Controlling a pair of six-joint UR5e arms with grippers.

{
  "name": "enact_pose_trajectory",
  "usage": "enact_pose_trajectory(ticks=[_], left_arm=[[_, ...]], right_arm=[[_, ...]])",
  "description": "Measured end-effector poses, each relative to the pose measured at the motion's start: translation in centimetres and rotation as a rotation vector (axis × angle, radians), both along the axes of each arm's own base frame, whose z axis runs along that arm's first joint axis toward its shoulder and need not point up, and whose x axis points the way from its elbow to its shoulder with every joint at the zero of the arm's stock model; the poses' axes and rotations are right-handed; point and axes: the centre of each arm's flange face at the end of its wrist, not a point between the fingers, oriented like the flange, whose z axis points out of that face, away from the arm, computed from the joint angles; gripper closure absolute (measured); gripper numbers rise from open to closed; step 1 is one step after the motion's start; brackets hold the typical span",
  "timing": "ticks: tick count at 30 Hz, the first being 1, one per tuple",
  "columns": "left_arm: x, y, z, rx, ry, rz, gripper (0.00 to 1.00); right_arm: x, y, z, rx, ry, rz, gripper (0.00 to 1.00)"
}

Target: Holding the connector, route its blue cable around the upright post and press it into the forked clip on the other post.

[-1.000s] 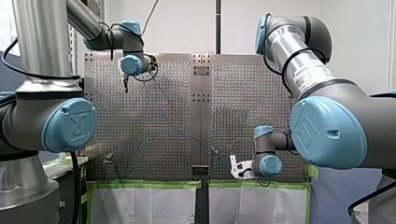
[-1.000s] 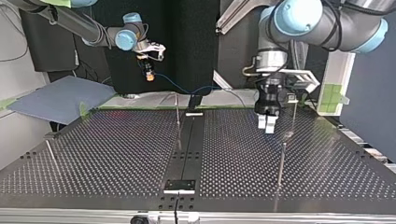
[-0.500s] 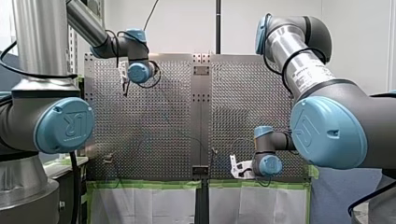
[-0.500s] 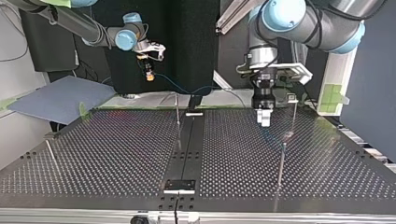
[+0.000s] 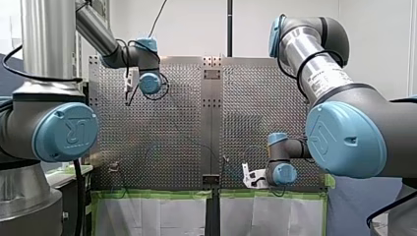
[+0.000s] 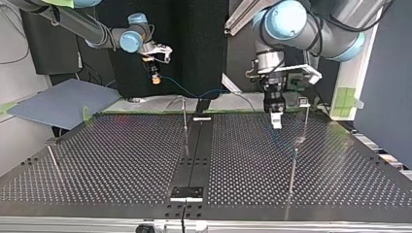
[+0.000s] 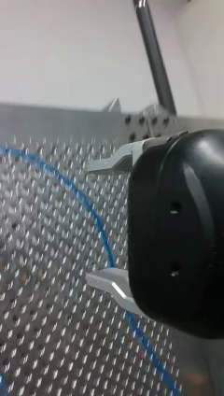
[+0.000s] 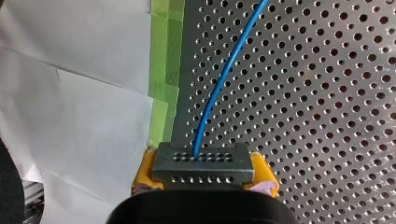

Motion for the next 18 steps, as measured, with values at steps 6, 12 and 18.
enact_pose_trajectory(ticks=[6,12,18], left_arm=[[0.6,-0.1,-0.6,0.05,0.013,0.021,0.0],[0.8,-0.2,0.8,0.087,-0.013,0.031,0.0],[0.8,0.0,2.1,0.126,-0.034,0.043,0.0]], right_arm=[[0.0,0.0,0.0,-0.001,0.0,0.0,1.0],[0.0,0.0,0.0,-0.003,-0.001,0.0,1.0],[0.0,0.0,0.0,-0.003,-0.001,0.0,1.0]])
